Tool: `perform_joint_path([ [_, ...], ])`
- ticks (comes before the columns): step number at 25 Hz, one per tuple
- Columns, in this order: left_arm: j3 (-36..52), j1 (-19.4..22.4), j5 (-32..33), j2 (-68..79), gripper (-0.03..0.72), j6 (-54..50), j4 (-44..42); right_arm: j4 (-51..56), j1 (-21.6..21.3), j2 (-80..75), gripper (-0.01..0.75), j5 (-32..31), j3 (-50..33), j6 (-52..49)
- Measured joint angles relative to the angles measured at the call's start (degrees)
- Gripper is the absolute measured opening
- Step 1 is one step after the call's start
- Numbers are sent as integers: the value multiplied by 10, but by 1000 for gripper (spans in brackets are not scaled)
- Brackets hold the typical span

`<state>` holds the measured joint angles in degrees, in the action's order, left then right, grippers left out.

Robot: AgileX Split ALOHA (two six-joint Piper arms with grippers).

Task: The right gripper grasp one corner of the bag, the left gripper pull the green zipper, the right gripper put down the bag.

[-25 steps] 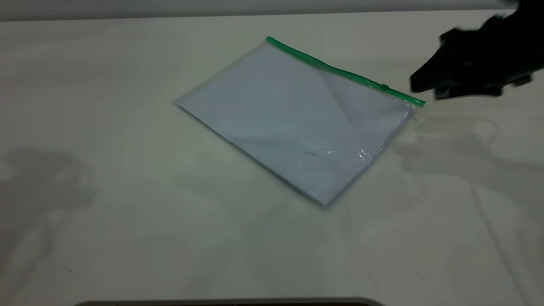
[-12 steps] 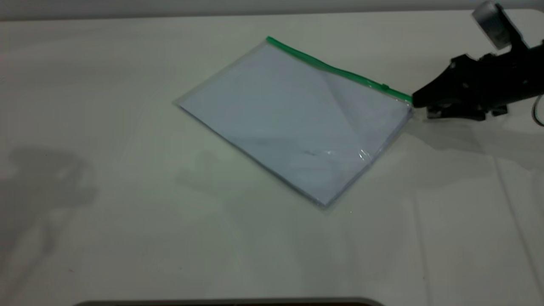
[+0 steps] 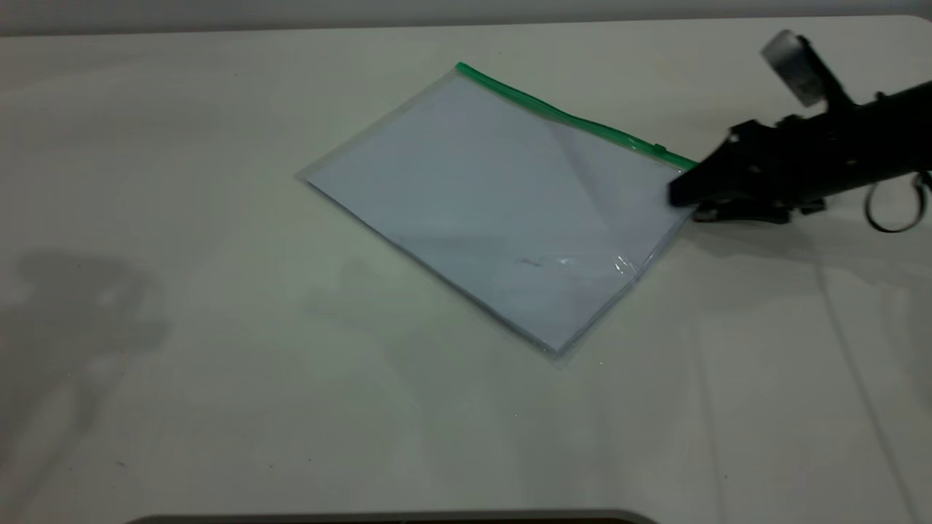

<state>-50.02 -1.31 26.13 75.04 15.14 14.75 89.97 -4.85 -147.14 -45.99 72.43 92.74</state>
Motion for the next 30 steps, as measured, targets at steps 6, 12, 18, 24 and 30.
perform_joint_path([
  [6,0,0,0,0,496,0,0,39,22,0,410,1,0,25],
  [12,0,0,0,2,496,0,0,27,8,0,128,-26,0,32],
  [18,-38,-34,9,56,496,63,-1,-3,14,0,36,-86,3,35],
  [24,-138,-99,12,187,496,135,23,-103,69,41,36,-105,3,11],
  [30,-251,-146,21,339,496,249,92,-226,104,122,36,-110,3,-10],
])
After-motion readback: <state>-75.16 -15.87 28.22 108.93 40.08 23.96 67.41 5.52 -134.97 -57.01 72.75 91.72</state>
